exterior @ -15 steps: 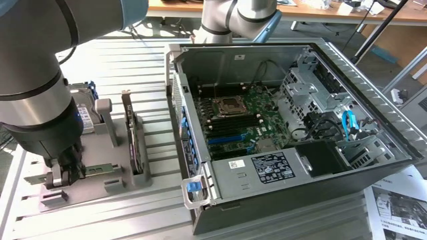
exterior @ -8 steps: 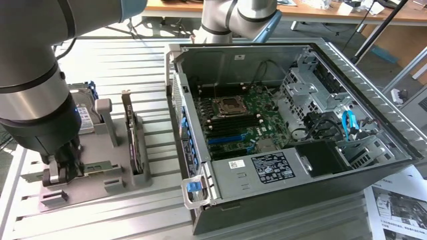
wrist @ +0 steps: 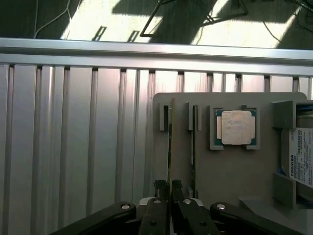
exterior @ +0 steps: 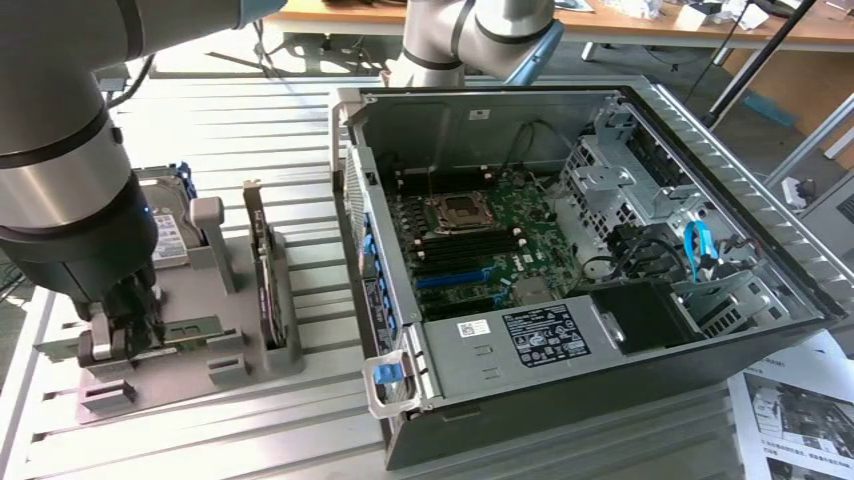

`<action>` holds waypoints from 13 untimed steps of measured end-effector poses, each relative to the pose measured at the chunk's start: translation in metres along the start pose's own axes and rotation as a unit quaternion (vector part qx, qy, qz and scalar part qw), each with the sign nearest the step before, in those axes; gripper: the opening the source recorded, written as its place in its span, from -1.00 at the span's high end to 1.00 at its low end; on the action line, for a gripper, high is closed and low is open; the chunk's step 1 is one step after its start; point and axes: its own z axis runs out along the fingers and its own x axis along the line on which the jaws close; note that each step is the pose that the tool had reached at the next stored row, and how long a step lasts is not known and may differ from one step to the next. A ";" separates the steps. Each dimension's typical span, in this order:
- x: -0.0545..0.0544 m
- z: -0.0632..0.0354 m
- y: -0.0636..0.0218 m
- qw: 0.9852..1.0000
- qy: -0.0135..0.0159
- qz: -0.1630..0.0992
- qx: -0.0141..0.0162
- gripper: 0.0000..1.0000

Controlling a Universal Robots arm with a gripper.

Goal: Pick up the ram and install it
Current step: 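Pick up the ram and move it above insertion slot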

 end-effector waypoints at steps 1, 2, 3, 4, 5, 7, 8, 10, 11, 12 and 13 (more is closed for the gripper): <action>0.000 -0.0015 0.0001 1.000 0.000 0.000 0.000 0.70; 0.000 -0.0040 0.0001 1.000 0.000 0.000 0.000 0.70; 0.000 -0.0064 0.0002 1.000 0.000 0.000 0.000 0.70; 0.000 -0.0089 0.0003 1.000 0.000 0.000 0.000 0.70; 0.000 -0.0105 0.0004 1.000 0.000 0.000 0.000 0.70; 0.000 -0.0148 0.0005 1.000 0.000 0.000 0.000 0.70; 0.000 -0.0169 0.0006 1.000 0.000 0.000 0.000 0.70; 0.000 -0.0203 0.0007 1.000 0.000 0.000 0.000 0.70; 0.000 -0.0224 0.0008 1.000 0.000 0.000 0.000 0.70; 0.001 -0.0246 0.0009 1.000 0.000 0.000 0.000 0.70; 0.001 -0.0263 0.0009 1.000 0.000 0.000 0.000 0.70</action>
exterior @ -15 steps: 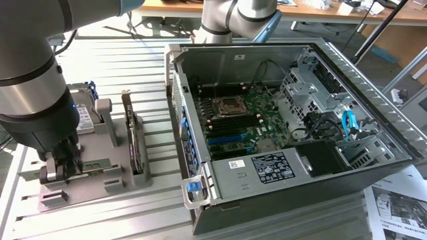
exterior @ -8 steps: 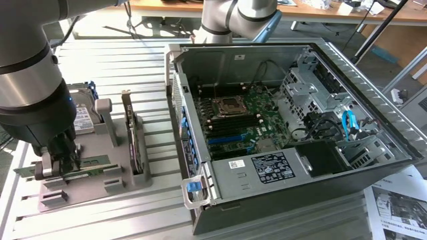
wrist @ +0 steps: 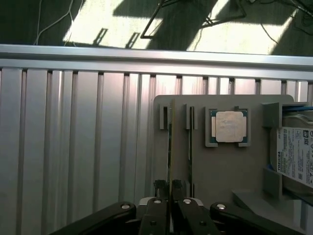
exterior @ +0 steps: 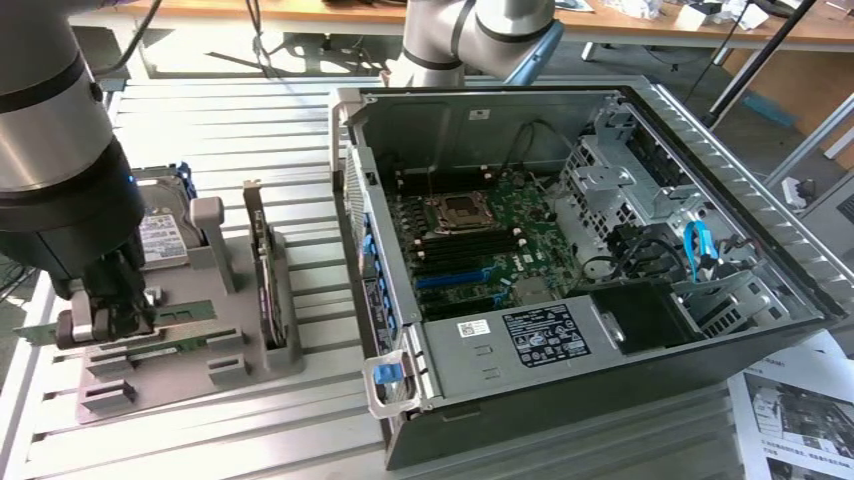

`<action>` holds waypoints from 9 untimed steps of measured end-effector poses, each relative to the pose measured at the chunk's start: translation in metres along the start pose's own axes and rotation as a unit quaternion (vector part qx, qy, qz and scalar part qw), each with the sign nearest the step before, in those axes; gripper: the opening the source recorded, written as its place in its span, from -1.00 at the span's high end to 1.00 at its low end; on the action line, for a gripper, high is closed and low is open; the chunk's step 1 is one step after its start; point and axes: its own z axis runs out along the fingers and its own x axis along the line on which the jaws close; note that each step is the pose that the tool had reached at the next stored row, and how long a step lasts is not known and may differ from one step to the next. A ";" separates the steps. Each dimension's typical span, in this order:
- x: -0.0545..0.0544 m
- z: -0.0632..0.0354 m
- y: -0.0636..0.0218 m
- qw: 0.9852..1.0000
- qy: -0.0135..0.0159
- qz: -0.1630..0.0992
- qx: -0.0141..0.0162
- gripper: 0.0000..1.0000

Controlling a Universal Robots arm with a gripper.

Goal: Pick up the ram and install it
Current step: 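Pick up the ram and move it above insertion slot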

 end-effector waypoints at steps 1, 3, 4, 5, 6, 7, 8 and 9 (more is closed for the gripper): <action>0.000 -0.0020 0.0001 1.000 0.000 0.000 0.000 0.70; 0.000 -0.0078 0.0003 1.000 0.000 0.000 0.000 0.70; 0.000 -0.0116 0.0004 1.000 0.000 0.000 0.000 0.70; 0.000 -0.0148 0.0005 1.000 0.000 0.000 0.000 0.70; 0.000 -0.0165 0.0006 1.000 0.000 0.000 0.000 0.70; 0.000 -0.0184 0.0007 1.000 0.000 0.000 0.000 0.70; 0.000 -0.0202 0.0007 1.000 0.000 0.000 0.000 0.70; 0.000 -0.0233 0.0009 1.000 0.000 0.000 0.000 0.70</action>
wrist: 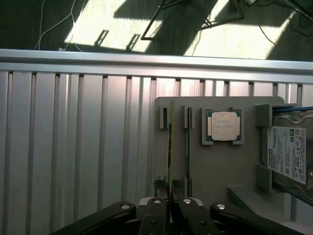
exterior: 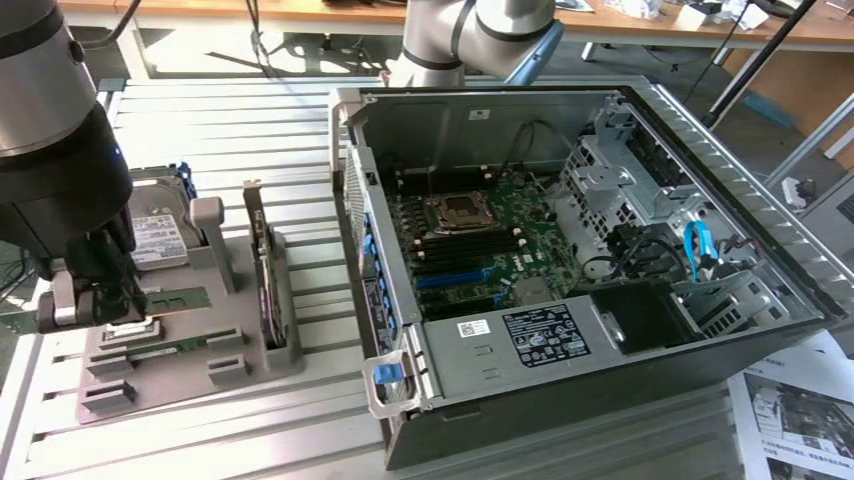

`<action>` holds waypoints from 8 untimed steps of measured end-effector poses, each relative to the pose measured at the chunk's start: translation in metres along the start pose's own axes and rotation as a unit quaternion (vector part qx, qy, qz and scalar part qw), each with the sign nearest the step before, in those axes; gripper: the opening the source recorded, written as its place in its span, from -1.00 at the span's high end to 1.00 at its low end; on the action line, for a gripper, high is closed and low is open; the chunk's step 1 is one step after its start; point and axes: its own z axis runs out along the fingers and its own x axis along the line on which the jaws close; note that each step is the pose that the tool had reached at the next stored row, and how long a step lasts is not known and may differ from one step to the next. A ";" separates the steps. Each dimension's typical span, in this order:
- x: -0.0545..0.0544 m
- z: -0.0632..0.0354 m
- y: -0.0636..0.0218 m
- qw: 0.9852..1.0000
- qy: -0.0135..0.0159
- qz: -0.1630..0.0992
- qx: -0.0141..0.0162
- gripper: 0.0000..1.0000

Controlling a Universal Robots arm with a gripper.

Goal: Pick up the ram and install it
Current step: 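Pick up the ram and move it above insertion slot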

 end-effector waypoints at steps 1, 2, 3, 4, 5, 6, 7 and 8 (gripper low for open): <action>0.000 -0.0020 0.0001 1.000 0.000 0.000 0.000 0.70; 0.000 -0.0040 0.0001 1.000 0.000 0.000 0.000 0.70; 0.000 -0.0070 0.0002 1.000 0.000 0.000 0.000 0.70; 0.000 -0.0092 0.0003 1.000 0.000 0.000 0.000 0.70; 0.000 -0.0137 0.0005 1.000 0.000 0.000 0.000 0.70; 0.000 -0.0178 0.0006 1.000 0.000 0.000 0.000 0.70; 0.000 -0.0218 0.0008 1.000 0.000 0.000 0.000 0.70; 0.001 -0.0245 0.0009 1.000 0.000 0.000 0.000 0.70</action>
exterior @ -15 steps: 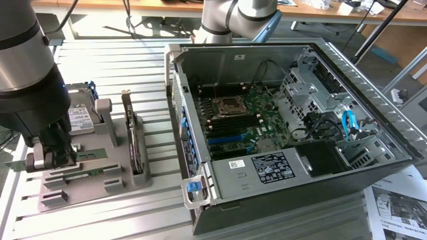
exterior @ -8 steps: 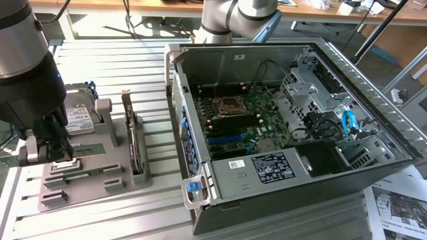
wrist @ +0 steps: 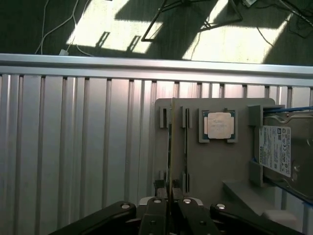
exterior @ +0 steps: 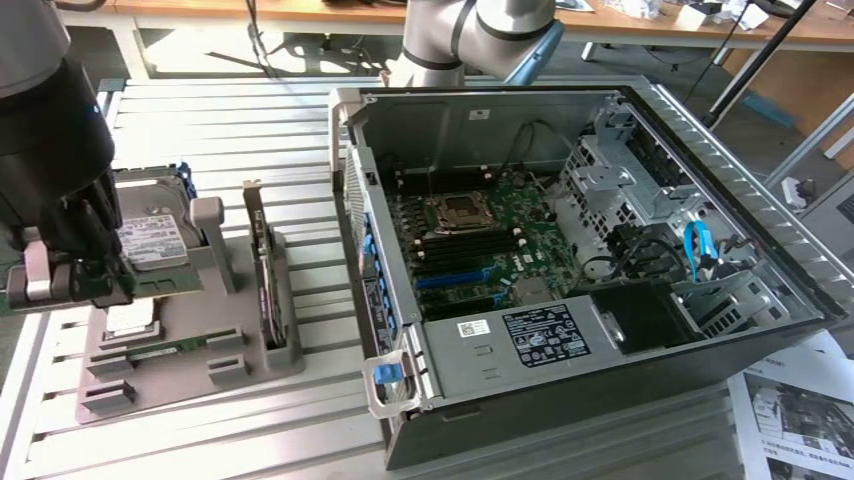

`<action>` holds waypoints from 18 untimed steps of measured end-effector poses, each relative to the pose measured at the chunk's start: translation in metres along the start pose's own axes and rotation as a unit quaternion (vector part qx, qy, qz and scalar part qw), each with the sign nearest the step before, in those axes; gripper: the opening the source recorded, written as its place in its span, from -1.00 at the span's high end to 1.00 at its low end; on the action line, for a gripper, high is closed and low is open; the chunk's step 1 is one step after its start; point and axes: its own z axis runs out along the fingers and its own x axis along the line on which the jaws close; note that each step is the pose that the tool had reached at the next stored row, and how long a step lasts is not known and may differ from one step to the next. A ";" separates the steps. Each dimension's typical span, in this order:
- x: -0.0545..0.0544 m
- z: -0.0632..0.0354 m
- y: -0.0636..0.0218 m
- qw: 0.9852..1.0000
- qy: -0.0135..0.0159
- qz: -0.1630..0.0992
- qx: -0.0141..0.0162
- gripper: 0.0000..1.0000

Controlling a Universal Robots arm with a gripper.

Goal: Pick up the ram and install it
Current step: 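Pick up the ram and move it above insertion slot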

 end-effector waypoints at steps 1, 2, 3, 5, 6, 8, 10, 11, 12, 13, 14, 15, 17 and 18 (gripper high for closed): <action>0.000 -0.0023 0.0001 1.000 0.000 0.000 0.000 0.70; 0.000 -0.0046 0.0002 1.000 0.000 0.000 0.000 0.70; 0.000 -0.0065 0.0002 1.000 0.000 0.000 0.000 0.70; 0.000 -0.0119 0.0004 1.000 0.000 0.000 0.000 0.70; 0.000 -0.0145 0.0005 1.000 0.000 0.000 0.000 0.70; 0.000 -0.0222 0.0008 1.000 0.000 0.000 0.000 0.70; 0.001 -0.0272 0.0010 1.000 0.000 0.000 0.000 0.70; 0.001 -0.0293 0.0011 1.000 0.000 0.000 0.000 0.70; 0.001 -0.0318 0.0012 1.000 0.000 0.000 0.000 0.70; 0.001 -0.0335 0.0012 1.000 0.000 0.000 0.000 0.70; 0.001 -0.0350 0.0013 1.000 0.000 0.000 0.000 0.70; 0.001 -0.0362 0.0013 1.000 0.000 0.000 0.000 0.70; 0.001 -0.0366 0.0013 1.000 0.000 0.000 0.000 0.70; 0.001 -0.0367 0.0014 1.000 0.000 0.000 0.000 0.70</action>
